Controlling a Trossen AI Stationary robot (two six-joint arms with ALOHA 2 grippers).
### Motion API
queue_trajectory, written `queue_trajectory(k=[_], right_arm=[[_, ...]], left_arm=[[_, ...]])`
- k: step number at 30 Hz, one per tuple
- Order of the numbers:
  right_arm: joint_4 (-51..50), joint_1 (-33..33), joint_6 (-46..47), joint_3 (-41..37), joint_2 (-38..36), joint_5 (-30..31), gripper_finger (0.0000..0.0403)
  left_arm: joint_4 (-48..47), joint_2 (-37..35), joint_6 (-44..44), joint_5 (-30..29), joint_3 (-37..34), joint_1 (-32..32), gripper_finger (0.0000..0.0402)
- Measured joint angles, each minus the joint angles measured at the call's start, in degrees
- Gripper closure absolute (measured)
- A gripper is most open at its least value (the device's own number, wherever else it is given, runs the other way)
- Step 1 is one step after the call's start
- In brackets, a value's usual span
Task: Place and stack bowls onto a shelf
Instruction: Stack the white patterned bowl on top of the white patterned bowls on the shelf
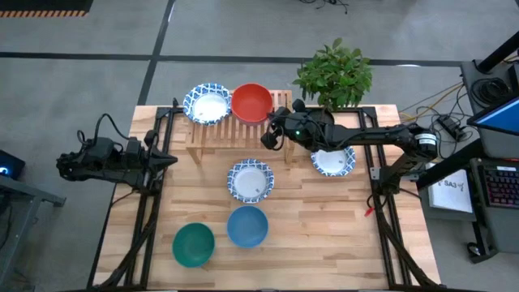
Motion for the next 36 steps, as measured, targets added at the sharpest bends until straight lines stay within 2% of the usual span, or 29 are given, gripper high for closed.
queue_trajectory(k=[11,18,24,30,36], right_arm=[[0.60,1.45,-2.02,-0.50,-1.93,-0.01,0.0394],[0.46,8.94,-3.07,-2.84,-5.59,0.03,0.0394],[1.03,17.35,-1.66,-7.85,-7.97,0.12,0.0394],[5.36,23.61,1.94,-13.31,-8.22,0.08,0.0394],[6.29,26.92,5.06,-17.36,-7.82,0.05,0.0394]], left_arm=[[0.45,0.00,-2.24,-0.02,-0.82,-0.01,0.0402],[2.60,0.16,-13.44,0.13,-8.59,-0.01,0.0402],[7.42,0.26,-21.55,3.57,-15.10,-0.01,0.0402],[12.97,2.04,-24.71,4.22,-17.44,-0.01,0.0402],[16.34,5.66,-26.23,5.78,-17.44,-0.03,0.0402]])
